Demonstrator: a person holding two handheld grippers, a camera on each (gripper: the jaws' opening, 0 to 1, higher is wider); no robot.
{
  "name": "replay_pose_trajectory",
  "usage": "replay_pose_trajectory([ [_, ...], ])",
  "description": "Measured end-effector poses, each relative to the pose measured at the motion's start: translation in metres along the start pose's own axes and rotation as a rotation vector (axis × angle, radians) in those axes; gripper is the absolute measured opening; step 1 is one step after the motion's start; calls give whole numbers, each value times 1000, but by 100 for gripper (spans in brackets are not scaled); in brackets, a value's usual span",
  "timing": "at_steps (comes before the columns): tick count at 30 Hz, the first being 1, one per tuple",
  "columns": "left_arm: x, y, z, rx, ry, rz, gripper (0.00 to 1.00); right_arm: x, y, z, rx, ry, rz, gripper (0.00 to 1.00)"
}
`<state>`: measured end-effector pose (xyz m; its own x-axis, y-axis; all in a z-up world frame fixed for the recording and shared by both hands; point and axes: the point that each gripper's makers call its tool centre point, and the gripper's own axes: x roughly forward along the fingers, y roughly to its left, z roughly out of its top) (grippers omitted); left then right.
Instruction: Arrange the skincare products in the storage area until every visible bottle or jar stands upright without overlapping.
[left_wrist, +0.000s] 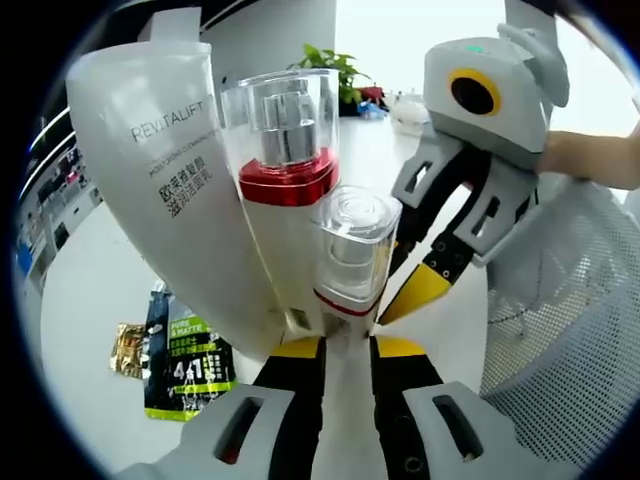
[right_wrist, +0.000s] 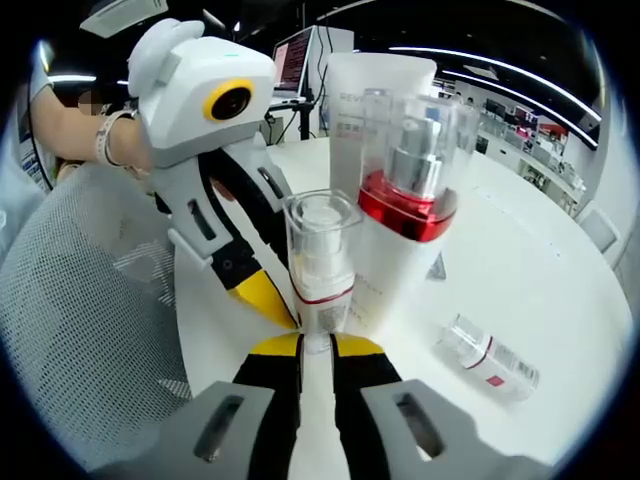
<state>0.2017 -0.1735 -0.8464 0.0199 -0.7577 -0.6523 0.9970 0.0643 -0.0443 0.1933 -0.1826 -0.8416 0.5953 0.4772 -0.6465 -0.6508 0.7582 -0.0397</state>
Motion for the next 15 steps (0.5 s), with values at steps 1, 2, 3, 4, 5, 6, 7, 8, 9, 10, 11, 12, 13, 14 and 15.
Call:
replay_pose_trajectory([
  [1,0,0,0,-3,-1,1,14,0,0,0,0,-1,1,11],
  [2,1,-1,1,-3,0,3,14,-1,-1,-1,2,-1,0,11],
  [3,2,-1,1,-2,1,4,14,-1,-1,-2,4,0,-1,10],
  [4,2,-1,1,-3,-1,6,14,-1,-1,-3,5,2,-2,10],
  [5,2,-1,1,-8,-3,5,14,-2,-1,-3,5,1,-3,10],
  [6,2,-2,1,-9,-3,4,14,-2,-1,-3,5,1,-5,9],
  [7,2,-2,1,-6,-2,5,14,-2,-2,-3,4,1,-6,9],
  [8,2,0,1,-5,-1,7,14,-2,-2,-3,4,0,-6,9],
  [9,2,0,1,-4,1,4,14,-1,-3,-3,5,1,-6,9],
  [10,1,1,0,-8,2,2,14,0,-3,-3,2,5,-5,9],
  [11,0,1,0,-7,4,0,13,0,-3,-3,0,7,-4,9],
  [12,-4,2,-2,-2,11,4,13,-1,-3,-3,0,6,-5,8],
  [13,-7,4,-4,7,18,15,14,-3,-2,-3,0,3,-8,8],
  [14,-14,10,-9,11,31,33,14,-6,-2,-3,0,2,-10,9],
  [15,-19,15,-12,8,35,45,15,-10,-2,-3,2,0,-14,9],
])
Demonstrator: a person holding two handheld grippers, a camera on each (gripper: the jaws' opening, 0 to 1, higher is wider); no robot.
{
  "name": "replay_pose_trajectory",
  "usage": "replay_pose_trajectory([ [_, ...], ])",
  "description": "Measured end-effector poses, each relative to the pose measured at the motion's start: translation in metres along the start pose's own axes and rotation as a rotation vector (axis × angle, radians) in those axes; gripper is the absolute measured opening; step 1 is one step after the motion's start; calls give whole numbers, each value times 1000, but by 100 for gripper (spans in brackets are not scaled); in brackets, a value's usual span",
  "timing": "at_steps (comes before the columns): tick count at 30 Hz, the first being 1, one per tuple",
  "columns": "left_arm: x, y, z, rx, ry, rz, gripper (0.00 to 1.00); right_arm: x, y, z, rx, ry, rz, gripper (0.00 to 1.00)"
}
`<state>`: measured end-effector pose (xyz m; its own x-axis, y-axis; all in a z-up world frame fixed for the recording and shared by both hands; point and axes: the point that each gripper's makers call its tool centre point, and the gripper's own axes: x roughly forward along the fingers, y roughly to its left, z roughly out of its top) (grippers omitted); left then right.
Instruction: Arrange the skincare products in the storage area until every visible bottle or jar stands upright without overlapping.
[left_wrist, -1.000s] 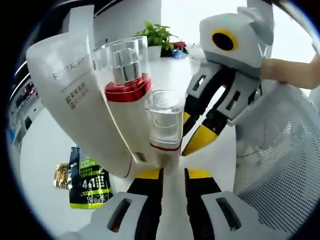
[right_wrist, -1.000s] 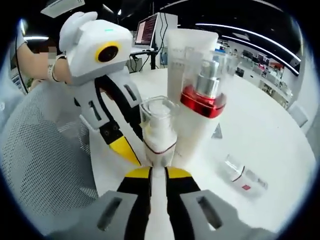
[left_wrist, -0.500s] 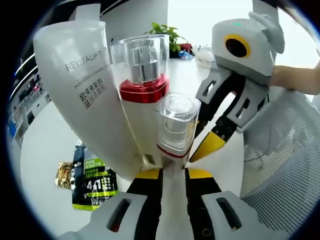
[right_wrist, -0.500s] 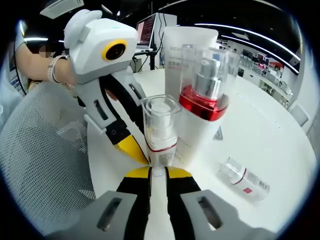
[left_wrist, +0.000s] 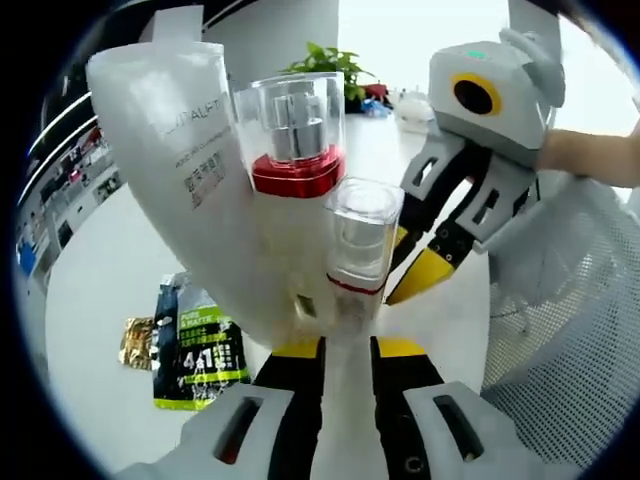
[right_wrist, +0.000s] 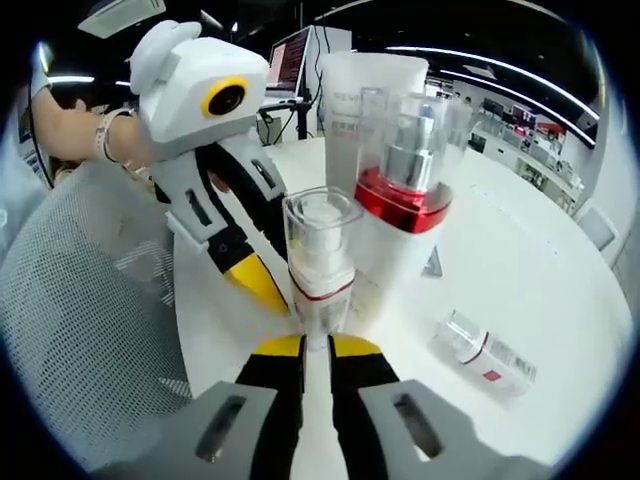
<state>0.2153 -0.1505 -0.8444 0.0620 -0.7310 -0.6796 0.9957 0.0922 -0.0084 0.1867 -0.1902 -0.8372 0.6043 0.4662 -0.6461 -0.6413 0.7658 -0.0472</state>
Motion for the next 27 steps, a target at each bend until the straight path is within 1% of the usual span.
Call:
replay_pose_trajectory([
  [1,-6,9,-3,-7,0,25,15,-3,0,-1,2,0,-2,10],
  [2,-10,16,-4,-10,-12,51,18,-7,0,-4,2,1,-4,10],
  [3,-15,29,-3,0,-28,103,21,-9,-2,-7,4,6,-10,10],
  [4,-17,34,2,25,-52,121,26,-11,-4,-9,9,11,-18,10],
  [5,-17,36,8,46,-85,116,33,-14,-6,-13,15,17,-27,10],
  [6,-17,34,16,49,-126,92,38,-16,-7,-15,23,20,-33,11],
  [7,-16,34,20,54,-146,81,40,-20,-9,-16,31,19,-41,11],
  [8,-15,34,25,62,-166,70,39,-22,-12,-17,41,18,-51,11],
  [11,-7,39,35,81,-196,58,36,-31,-17,-15,54,4,-81,11],
  [12,-3,37,40,104,-221,31,34,-34,-17,-14,58,1,-87,11],
  [13,-1,35,44,125,-240,17,30,-37,-17,-13,64,-5,-94,11],
  [14,2,32,46,145,-249,-3,25,-39,-17,-12,69,-9,-99,11],
  [16,8,35,44,148,-236,-7,24,-41,-17,-13,74,-9,-103,10],
  [17,10,36,44,142,-239,-21,21,-43,-17,-15,74,-1,-109,10],
  [18,11,39,45,140,-245,-14,19,-45,-18,-17,74,7,-119,11],
  [21,10,38,46,136,-272,-68,18,-52,-23,-20,99,2,-151,10],
  [22,9,37,46,135,-272,-86,17,-54,-24,-20,107,-1,-157,10],
  [25,8,35,44,164,-276,-138,17,-58,-28,-21,121,-6,-173,10],
  [27,5,34,43,166,-277,-169,17,-60,-31,-23,122,0,-186,10],
])
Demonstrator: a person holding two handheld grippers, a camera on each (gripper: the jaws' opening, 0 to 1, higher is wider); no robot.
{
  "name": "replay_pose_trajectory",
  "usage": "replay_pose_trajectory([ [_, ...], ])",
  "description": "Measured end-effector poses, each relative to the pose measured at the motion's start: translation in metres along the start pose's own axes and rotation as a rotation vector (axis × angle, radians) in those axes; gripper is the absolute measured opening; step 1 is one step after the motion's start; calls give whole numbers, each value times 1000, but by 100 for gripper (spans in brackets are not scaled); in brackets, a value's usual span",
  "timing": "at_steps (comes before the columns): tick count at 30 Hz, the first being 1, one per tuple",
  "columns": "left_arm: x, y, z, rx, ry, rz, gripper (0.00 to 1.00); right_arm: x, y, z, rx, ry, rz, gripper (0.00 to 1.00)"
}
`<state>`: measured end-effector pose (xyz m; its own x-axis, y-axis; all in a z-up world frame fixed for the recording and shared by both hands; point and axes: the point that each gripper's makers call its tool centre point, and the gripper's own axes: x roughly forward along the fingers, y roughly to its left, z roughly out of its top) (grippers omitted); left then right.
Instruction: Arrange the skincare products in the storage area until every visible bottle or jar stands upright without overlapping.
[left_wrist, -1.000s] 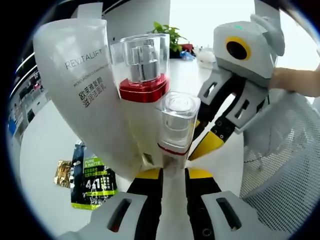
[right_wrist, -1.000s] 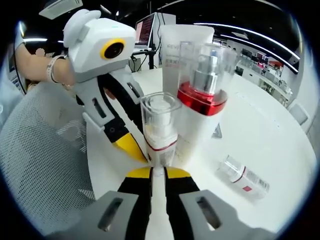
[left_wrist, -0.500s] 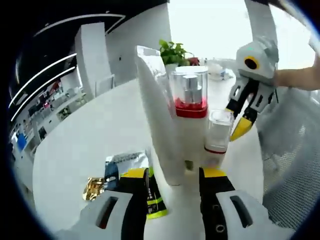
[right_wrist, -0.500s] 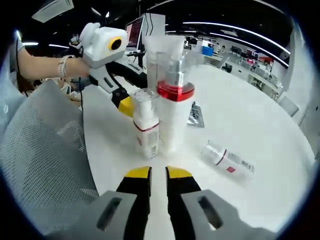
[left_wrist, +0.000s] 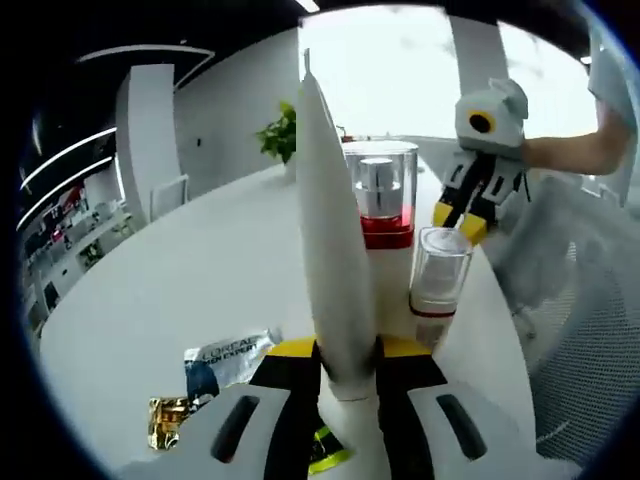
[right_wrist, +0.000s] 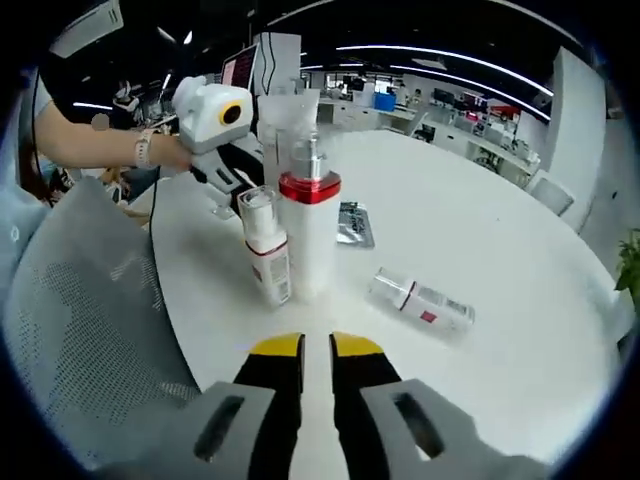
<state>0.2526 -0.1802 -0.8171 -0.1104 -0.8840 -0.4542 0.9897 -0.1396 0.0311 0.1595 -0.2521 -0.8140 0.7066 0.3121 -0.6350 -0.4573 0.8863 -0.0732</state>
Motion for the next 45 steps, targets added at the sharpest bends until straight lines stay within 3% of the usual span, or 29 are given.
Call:
replay_pose_trajectory([
  [6,-5,-16,-1,117,-27,-135,17,-5,-8,3,35,-24,-21,9],
  [13,-1,-8,0,90,-46,-152,17,-8,-18,1,20,5,-42,11],
  [19,-2,-13,1,125,-61,-199,17,-6,-21,4,18,8,-43,12],
  [29,-1,-18,4,106,-104,-266,18,-2,-20,9,11,6,-35,13],
  [35,-2,-14,9,97,-113,-243,25,-4,-21,14,1,-11,-45,19],
  [45,-9,-14,2,65,-67,-187,17,-1,-15,23,-33,-24,-21,20],
])
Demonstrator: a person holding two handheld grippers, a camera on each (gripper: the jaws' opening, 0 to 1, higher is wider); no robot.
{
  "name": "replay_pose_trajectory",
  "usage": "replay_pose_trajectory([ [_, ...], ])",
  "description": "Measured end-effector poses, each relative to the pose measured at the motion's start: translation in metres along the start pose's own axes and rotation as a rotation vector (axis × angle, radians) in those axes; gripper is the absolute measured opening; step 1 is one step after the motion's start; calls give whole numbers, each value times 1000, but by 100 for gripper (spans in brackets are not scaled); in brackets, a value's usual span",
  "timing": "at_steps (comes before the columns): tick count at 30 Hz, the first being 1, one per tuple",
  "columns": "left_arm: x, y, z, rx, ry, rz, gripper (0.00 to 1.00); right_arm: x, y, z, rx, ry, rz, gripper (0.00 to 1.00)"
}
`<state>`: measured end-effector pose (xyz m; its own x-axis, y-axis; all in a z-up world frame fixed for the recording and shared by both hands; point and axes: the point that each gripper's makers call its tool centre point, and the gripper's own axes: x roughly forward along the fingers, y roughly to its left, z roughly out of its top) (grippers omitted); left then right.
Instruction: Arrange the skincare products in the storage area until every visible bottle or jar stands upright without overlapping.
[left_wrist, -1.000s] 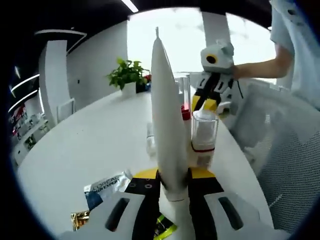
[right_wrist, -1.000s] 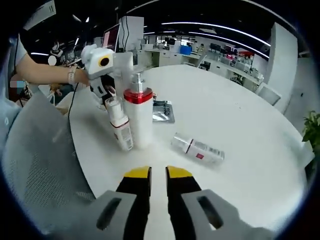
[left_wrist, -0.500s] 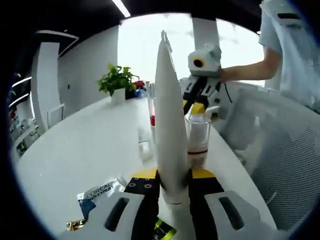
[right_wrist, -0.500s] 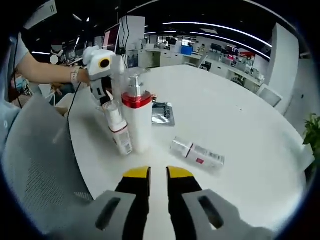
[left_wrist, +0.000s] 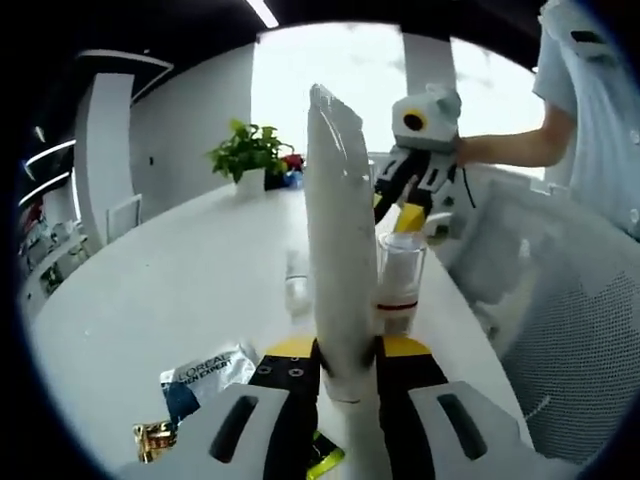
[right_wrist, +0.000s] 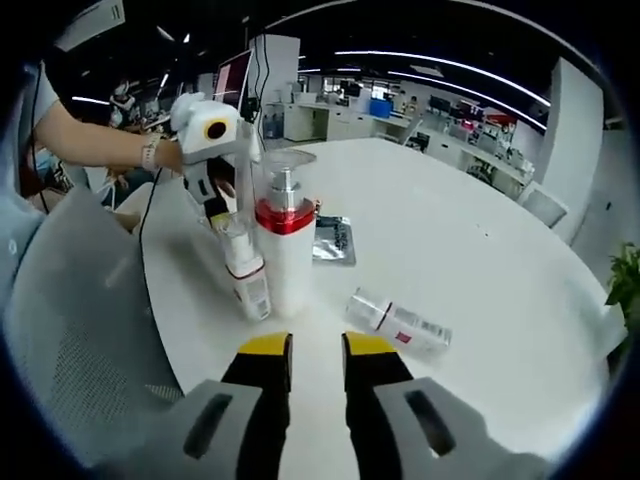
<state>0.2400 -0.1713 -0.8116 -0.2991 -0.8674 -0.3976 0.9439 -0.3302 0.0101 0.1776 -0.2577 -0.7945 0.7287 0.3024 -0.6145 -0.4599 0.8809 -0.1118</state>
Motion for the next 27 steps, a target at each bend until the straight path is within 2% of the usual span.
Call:
replay_pose_trajectory([
  [9,-1,2,0,-29,-7,34,18,1,3,4,-19,-9,1,21],
  [14,-3,1,2,-34,-4,53,28,-3,2,2,-20,-11,-10,26],
  [19,-10,2,-9,-21,75,121,33,-6,4,-1,-20,-11,-16,27],
  [22,-17,2,-6,-47,95,165,37,-7,8,3,-3,-25,-13,34],
  [25,-30,2,-8,-62,167,237,43,-6,14,7,-1,-37,5,39],
  [27,-35,0,-5,-72,187,263,49,-6,17,9,2,-42,10,49],
])
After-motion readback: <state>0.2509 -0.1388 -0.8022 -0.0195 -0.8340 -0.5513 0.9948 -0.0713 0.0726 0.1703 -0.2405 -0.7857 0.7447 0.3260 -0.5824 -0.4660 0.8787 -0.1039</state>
